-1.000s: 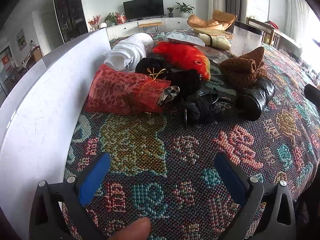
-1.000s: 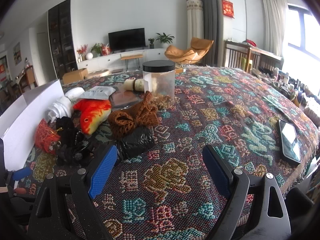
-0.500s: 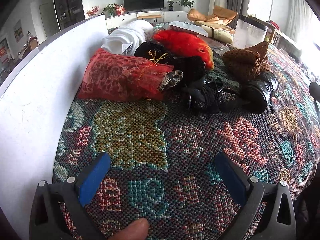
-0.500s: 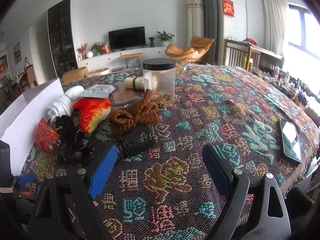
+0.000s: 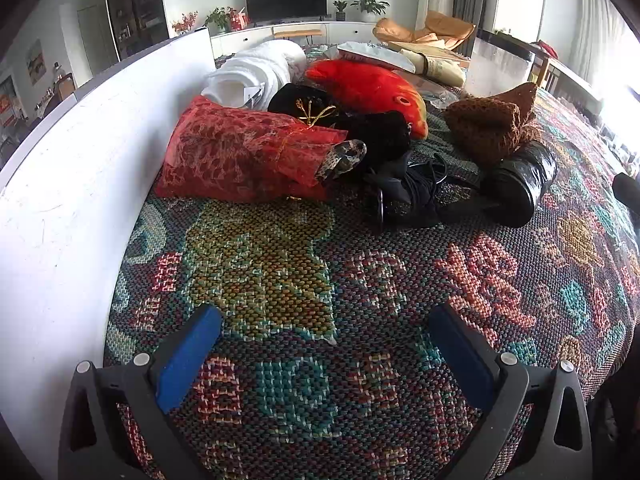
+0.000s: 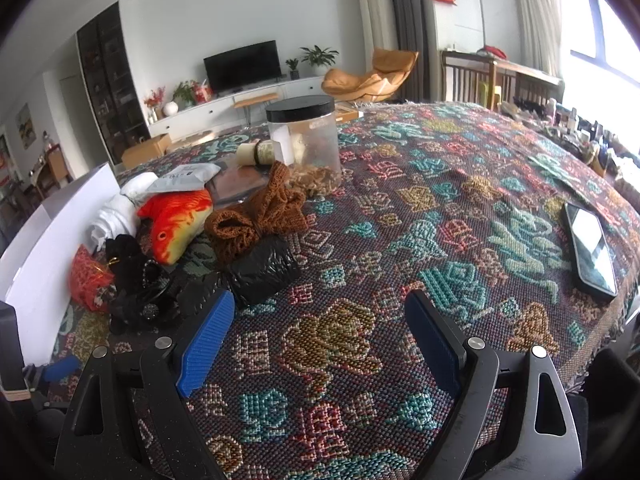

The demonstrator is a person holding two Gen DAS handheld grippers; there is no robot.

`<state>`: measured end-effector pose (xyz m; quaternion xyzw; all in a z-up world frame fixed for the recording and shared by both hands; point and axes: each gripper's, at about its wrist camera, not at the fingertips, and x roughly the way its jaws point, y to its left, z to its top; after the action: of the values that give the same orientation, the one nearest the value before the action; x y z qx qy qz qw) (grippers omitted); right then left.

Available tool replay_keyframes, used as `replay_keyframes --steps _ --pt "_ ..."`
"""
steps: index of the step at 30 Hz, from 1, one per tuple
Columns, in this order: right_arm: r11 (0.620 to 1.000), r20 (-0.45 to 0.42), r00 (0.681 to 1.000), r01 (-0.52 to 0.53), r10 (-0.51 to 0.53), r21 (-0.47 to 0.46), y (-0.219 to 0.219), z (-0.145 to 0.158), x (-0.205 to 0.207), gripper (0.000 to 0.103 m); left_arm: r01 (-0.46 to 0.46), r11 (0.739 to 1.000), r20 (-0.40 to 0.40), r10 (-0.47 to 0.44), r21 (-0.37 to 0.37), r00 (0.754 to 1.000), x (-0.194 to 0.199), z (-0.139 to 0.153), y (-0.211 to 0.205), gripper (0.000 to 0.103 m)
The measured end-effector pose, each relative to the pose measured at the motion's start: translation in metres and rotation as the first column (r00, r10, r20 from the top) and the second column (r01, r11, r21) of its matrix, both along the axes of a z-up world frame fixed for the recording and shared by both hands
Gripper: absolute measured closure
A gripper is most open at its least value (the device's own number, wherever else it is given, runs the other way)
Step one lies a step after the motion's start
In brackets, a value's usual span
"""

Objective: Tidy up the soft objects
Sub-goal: 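Grasp the black plastic-wrapped roll with the right gripper while the left grasps the red fish plush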

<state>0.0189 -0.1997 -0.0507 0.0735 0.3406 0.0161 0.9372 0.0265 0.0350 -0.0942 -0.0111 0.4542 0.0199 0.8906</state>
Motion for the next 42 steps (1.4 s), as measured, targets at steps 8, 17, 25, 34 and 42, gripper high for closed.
replay_keyframes --steps 8,17,25,34,42 --pt "0.991 -0.096 0.995 0.004 0.008 0.131 -0.012 -0.012 0.016 0.014 0.005 1.0 0.004 -0.005 -0.001 1.0 -0.001 0.0 0.0 0.0" --pt "0.977 -0.257 0.949 -0.143 0.18 0.156 0.064 -0.033 0.075 0.014 0.006 1.0 -0.003 -0.006 0.001 1.0 0.0 0.001 -0.001 0.0" --pt "0.987 -0.28 0.952 -0.147 0.123 -0.069 0.069 -0.047 0.087 0.014 0.015 1.0 -0.003 -0.015 0.001 1.0 0.001 0.001 0.0 0.0" --pt "0.991 -0.249 0.962 0.089 -0.112 -0.102 -0.028 -0.049 0.084 0.014 0.013 1.0 0.0 -0.013 0.001 1.0 0.0 0.0 0.0 0.0" --pt "0.994 -0.227 0.968 0.096 -0.104 -0.047 -0.029 -0.044 0.073 0.014 0.013 1.0 0.002 -0.013 0.002 1.0 -0.001 0.0 0.0 0.0"
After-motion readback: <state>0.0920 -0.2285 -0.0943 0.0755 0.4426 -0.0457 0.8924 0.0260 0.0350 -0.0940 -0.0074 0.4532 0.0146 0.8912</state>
